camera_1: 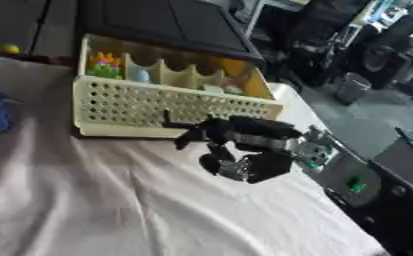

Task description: Pick up objects from table and place into drawer.

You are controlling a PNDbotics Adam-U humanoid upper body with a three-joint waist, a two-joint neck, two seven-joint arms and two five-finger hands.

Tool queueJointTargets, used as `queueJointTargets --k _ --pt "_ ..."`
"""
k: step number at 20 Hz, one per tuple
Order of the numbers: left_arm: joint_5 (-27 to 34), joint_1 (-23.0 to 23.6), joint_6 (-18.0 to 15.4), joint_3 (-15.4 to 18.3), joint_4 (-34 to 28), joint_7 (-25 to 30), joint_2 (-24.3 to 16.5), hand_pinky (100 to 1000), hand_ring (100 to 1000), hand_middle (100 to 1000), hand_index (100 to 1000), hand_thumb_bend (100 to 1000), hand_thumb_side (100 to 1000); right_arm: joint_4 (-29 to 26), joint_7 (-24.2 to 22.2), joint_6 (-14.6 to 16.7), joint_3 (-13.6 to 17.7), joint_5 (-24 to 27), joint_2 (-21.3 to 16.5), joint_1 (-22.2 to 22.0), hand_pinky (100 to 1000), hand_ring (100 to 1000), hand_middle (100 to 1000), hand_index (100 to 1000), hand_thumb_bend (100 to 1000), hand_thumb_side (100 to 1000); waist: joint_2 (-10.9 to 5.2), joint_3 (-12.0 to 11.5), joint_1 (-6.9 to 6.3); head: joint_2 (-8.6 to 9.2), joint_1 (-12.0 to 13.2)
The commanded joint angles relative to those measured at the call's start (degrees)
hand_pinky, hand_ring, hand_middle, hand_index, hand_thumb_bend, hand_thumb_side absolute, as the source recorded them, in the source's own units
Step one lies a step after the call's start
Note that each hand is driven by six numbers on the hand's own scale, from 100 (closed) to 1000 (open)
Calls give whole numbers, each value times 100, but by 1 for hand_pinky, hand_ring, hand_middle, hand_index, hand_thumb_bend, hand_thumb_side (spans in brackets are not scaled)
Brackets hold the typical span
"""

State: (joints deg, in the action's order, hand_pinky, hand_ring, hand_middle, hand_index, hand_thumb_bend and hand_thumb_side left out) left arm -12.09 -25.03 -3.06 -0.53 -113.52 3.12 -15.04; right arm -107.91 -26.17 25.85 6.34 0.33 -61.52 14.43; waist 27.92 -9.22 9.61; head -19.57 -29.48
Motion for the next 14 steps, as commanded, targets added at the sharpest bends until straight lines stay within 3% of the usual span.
queueJointTargets --k 1,11,14 --pt "-13 -30 4 12 -107 35 3 454 568 604 961 161 1000 -168 161 4 132 -117 -229 0 263 336 843 962 100 1000 -114 20 -34 13 -12" --pt "15 -91 -4 -22 -107 106 9 455 568 602 959 162 1000 -38 361 -23 112 -198 -205 63 262 344 856 977 100 1000 -63 -39 22 140 -102" --pt "19 -118 -17 -22 -107 121 18 455 568 601 959 161 1000 76 381 -20 118 -291 -173 88 272 428 863 981 100 1000 -12 -66 38 188 -115"
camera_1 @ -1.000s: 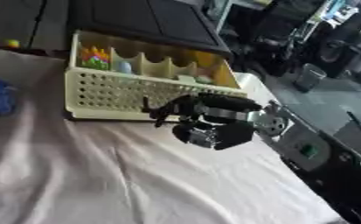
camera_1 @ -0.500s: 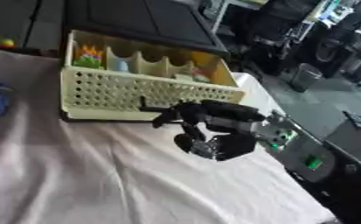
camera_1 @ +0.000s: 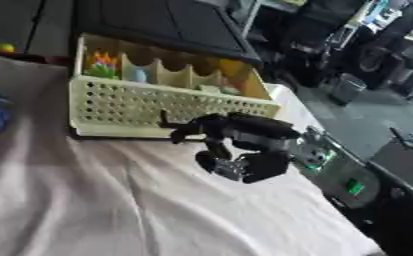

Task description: Pick up objects from table and place into drawer.

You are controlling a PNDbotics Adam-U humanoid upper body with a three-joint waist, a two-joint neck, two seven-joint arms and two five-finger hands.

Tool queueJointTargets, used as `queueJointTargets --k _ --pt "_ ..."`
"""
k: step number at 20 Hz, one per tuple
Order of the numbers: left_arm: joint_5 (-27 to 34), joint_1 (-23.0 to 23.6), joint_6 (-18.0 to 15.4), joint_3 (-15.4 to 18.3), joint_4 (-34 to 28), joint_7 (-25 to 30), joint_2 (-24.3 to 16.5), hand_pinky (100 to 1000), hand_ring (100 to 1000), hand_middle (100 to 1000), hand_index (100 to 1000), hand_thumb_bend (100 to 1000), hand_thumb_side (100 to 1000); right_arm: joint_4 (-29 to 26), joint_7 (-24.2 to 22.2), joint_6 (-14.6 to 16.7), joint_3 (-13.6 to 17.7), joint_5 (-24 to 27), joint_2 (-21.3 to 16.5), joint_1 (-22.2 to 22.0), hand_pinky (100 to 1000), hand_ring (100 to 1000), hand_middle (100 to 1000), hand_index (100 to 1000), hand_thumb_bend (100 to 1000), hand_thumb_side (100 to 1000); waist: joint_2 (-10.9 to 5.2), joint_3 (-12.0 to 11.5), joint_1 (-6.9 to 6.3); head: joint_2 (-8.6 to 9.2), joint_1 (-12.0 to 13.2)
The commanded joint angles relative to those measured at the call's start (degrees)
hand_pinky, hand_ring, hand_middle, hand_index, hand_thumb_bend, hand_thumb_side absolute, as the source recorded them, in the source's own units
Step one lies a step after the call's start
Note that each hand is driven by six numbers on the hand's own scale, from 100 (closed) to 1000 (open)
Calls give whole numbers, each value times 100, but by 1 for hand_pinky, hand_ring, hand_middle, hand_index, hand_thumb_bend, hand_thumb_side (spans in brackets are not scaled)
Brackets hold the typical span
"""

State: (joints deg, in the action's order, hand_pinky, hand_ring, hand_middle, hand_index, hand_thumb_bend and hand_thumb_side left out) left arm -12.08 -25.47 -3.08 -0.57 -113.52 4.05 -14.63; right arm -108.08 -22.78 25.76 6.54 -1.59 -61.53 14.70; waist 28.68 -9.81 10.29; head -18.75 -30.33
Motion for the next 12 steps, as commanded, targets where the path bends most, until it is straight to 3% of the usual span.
queueJointTargets --k 1,8,12 --pt "15 -76 -17 -13 -107 28 -19 454 568 601 959 161 1000 127 47 -9 97 -139 -156 63 275 445 863 981 100 1000 -68 -18 -27 115 -37" --pt "-40 -80 -46 -9 -107 60 1 454 565 598 960 158 1000 264 153 29 117 -273 -65 100 352 610 866 977 100 1000 74 -59 -17 120 -63" --pt "-74 -72 -59 -4 -107 73 6 453 565 598 960 156 1000 261 310 83 159 -197 -68 109 366 626 869 976 100 1000 130 -57 -23 124 -69"
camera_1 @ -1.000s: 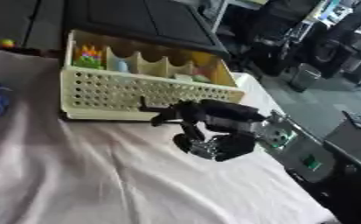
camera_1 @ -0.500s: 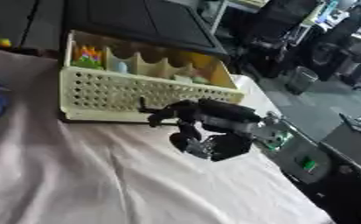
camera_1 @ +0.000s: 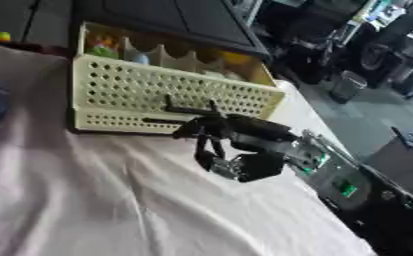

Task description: Pick up objects from table and place into drawer.

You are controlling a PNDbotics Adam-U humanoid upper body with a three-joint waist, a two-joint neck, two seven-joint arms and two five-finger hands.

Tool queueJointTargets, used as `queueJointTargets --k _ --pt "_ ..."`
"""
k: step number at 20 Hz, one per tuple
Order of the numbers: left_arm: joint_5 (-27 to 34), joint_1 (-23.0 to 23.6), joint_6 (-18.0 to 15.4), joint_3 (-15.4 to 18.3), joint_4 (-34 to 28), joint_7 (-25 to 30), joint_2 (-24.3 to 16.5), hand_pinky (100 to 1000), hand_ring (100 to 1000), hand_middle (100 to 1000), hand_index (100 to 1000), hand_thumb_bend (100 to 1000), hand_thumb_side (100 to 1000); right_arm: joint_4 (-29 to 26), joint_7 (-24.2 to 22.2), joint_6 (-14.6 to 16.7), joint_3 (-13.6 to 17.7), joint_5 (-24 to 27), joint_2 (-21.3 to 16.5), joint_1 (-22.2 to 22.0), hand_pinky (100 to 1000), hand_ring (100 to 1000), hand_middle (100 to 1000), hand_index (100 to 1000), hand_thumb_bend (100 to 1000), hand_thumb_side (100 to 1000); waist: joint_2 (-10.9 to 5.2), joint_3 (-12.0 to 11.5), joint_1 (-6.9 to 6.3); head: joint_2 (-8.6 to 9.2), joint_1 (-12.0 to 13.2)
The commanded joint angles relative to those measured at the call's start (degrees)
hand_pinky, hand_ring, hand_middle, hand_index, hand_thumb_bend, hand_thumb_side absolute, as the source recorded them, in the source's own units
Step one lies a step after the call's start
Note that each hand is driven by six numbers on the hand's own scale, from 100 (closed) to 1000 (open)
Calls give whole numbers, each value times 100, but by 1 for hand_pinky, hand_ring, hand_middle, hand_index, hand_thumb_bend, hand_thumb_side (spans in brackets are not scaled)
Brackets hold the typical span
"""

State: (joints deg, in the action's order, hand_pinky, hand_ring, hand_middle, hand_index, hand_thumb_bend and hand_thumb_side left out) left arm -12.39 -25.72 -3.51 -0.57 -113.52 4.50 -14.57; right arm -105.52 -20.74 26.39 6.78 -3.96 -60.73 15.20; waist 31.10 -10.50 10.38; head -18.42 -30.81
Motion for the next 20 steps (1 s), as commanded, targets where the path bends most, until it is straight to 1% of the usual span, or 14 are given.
queueJointTargets --k 1,3,5,8,11,14,15,17,20 --pt "-52 -46 -21 -4 -107 32 -2 453 565 598 960 156 1000 2 134 31 148 62 -156 58 365 625 869 976 100 1000 -103 10 -30 95 -23" --pt "-66 -40 -28 -7 -107 42 -9 454 564 598 960 154 1000 4 175 44 172 87 -170 52 366 623 868 970 100 1000 -90 8 -23 106 -23" --pt "-82 -25 -35 -8 -107 58 -16 453 564 597 960 154 1000 10 238 62 209 104 -185 49 361 608 846 954 100 1000 -85 7 -17 117 -21" --pt "-99 -3 -41 -5 -107 76 -21 453 563 598 960 154 1000 -3 424 127 265 165 -230 43 345 567 747 908 100 1000 -90 8 -16 123 -26" --pt "-99 2 -40 -13 -107 99 -26 453 563 597 960 154 1000 -26 644 191 308 222 -286 42 333 533 701 885 100 1000 -99 15 0 140 -29" --pt "-99 5 -38 -18 -107 129 -36 453 562 595 959 154 1000 -20 757 216 315 201 -326 38 311 483 614 830 100 1000 -107 6 25 156 -44" --pt "-98 2 -39 -22 -107 141 -39 453 562 594 958 154 1000 -8 773 216 314 181 -329 37 306 469 600 821 100 1000 -107 -6 38 171 -59" --pt "-93 -5 -40 -27 -107 162 -36 453 561 595 959 155 1000 40 793 207 313 142 -325 33 302 461 594 819 100 1000 -106 -34 57 213 -100" --pt "-93 -6 -39 -24 -107 173 -30 452 561 595 959 154 1000 93 803 209 313 105 -312 29 305 466 619 836 100 1000 -87 -65 72 285 -129"
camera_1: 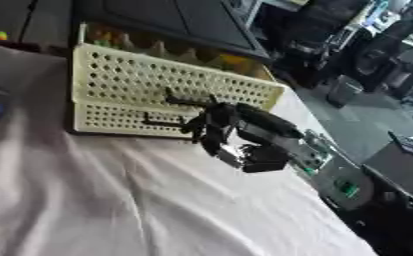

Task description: Pick up objects from table and place into drawer.

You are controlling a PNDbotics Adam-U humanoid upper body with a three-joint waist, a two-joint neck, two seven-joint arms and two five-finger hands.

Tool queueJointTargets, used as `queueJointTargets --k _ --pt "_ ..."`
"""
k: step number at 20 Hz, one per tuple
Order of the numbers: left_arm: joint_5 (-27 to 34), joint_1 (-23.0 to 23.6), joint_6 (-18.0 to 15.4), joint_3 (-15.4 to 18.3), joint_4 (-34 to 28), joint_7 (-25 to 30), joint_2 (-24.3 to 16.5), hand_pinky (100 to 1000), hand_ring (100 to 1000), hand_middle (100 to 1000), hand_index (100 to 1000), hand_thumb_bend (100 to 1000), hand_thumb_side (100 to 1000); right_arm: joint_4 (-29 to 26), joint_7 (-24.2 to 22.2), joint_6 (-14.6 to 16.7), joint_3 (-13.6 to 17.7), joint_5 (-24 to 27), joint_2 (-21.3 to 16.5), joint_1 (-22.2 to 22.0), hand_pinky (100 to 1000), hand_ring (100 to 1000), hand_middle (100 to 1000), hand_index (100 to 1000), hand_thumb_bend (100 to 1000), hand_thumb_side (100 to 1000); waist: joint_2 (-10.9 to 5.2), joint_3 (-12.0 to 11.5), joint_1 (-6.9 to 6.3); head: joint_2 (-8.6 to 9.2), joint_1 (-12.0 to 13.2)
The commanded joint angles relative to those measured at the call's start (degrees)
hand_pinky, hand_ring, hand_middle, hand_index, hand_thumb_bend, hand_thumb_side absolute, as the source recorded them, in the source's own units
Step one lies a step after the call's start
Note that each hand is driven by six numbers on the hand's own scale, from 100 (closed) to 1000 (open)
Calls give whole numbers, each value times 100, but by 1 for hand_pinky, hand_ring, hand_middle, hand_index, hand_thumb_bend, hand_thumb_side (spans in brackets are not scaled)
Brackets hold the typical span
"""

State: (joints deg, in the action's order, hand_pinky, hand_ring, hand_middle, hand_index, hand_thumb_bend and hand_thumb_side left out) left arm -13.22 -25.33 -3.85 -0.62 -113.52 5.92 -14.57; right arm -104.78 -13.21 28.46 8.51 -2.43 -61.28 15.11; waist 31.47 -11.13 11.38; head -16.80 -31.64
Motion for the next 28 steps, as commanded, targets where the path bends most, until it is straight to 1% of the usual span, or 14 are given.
queueJointTargets --k 1,5,10,17,19,22,23,25,28 --pt "-9 -52 -8 -21 -107 35 -29 453 561 595 959 154 1000 30 43 4 137 -56 -249 42 306 467 619 837 100 1000 -110 -9 -25 143 -50" --pt "-12 -72 -19 -32 -107 64 -16 452 560 594 959 154 1000 56 5 -2 128 -44 -215 55 306 466 622 839 100 1000 -58 -29 -16 205 -80" --pt "-46 -89 -34 -27 -107 95 10 451 559 594 960 151 1000 95 -155 -59 133 -13 -144 60 307 468 631 843 100 1000 33 -81 -1 270 -120" --pt "-100 -60 -36 -38 -107 137 13 449 557 594 961 150 1000 114 -64 -33 220 129 -167 54 306 463 621 838 100 1000 81 -51 7 315 -135" --pt "-105 -53 -32 -42 -107 156 15 449 557 594 961 150 1000 112 -54 -25 235 166 -186 52 306 462 621 838 100 1000 77 -44 11 311 -140" --pt "-128 30 1 -16 -107 169 35 447 555 592 960 150 1000 -57 -171 -66 236 -18 -257 -42 271 428 570 808 100 1000 38 30 -17 236 -123" --pt "-135 52 15 -3 -107 169 43 447 554 591 960 151 1000 -179 -199 -119 253 -123 -276 -84 255 401 541 793 100 1000 20 63 -25 200 -111" --pt "-133 61 41 4 -107 176 50 447 554 591 960 153 1000 -431 -163 -267 281 -288 -303 -150 244 377 514 789 100 1000 -16 109 -33 146 -111" --pt "-116 57 55 3 -107 188 50 447 554 591 960 153 1000 -664 -76 -444 275 -385 -310 -206 244 377 514 789 100 1000 -36 128 -35 122 -120"
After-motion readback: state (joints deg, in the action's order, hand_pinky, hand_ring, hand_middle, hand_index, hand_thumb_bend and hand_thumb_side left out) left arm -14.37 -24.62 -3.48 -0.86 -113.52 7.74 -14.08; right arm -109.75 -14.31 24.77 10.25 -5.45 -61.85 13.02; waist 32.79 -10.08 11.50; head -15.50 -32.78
